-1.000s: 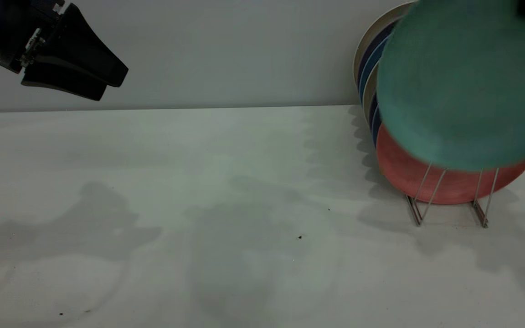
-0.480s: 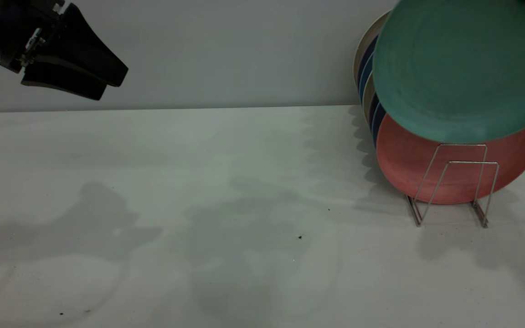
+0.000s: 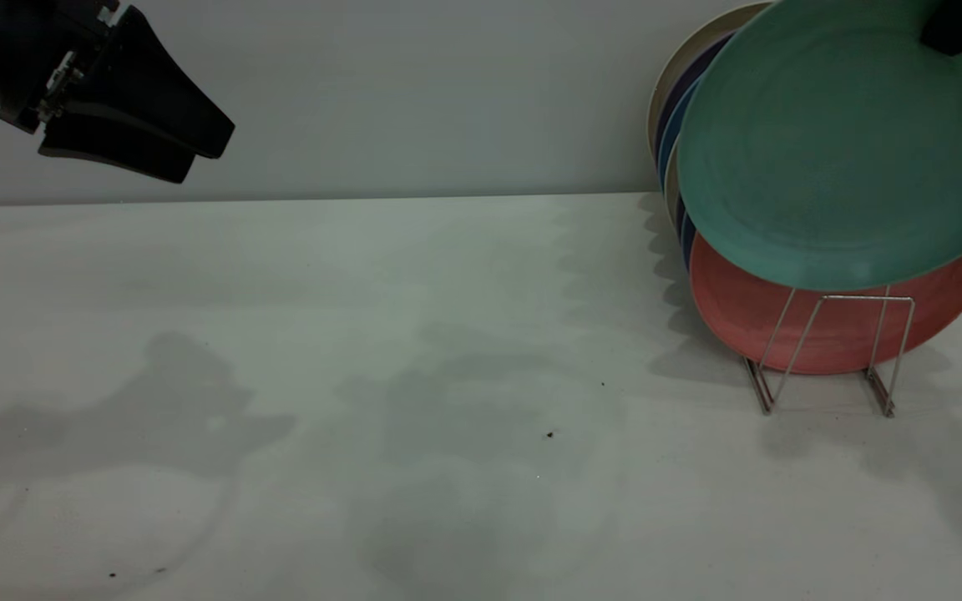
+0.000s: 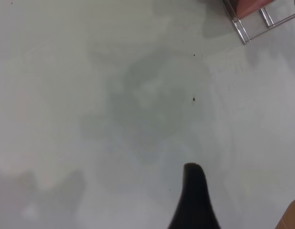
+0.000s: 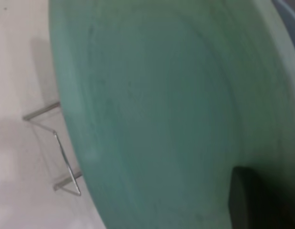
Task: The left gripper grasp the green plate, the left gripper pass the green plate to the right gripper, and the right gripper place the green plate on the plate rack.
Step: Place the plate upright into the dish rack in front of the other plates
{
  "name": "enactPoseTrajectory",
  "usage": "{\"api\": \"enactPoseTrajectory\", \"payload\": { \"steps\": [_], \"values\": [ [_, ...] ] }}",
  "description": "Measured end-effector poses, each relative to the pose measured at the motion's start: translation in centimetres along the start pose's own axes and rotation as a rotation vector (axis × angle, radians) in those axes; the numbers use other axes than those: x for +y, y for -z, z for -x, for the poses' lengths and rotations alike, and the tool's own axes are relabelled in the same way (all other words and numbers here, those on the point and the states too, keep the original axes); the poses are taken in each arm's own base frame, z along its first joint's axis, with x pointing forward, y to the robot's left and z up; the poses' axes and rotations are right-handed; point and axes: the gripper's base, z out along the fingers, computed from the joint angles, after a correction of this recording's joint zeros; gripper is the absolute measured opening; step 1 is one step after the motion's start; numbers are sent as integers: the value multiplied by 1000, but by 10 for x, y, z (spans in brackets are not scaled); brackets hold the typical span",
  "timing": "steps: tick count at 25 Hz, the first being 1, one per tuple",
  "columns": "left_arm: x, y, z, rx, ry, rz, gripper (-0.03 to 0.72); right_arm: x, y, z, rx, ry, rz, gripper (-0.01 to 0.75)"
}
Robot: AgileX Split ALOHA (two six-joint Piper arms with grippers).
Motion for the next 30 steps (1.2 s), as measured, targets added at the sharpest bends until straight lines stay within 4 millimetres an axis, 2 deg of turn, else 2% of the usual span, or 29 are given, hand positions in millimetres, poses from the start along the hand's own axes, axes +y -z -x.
{"api": "enactPoseTrajectory", "payload": {
  "steps": [6, 14, 21, 24, 30],
  "values": [
    [0, 0, 0, 0, 0, 0, 593, 2, -2, -1, 7, -3, 21, 69],
    [0, 0, 0, 0, 0, 0, 593, 9, -17, -5, 25, -25, 75, 69],
    [-1, 0, 0, 3, 1, -6, 593, 11, -21, -6, 29, -37, 92, 84],
    [-1, 0, 0, 4, 2, -7, 593, 12, -20, -6, 29, -48, 102, 123],
    [-1, 0, -1, 7, 2, -10, 592, 13, -20, -6, 34, -104, 120, 303]
  ]
}}
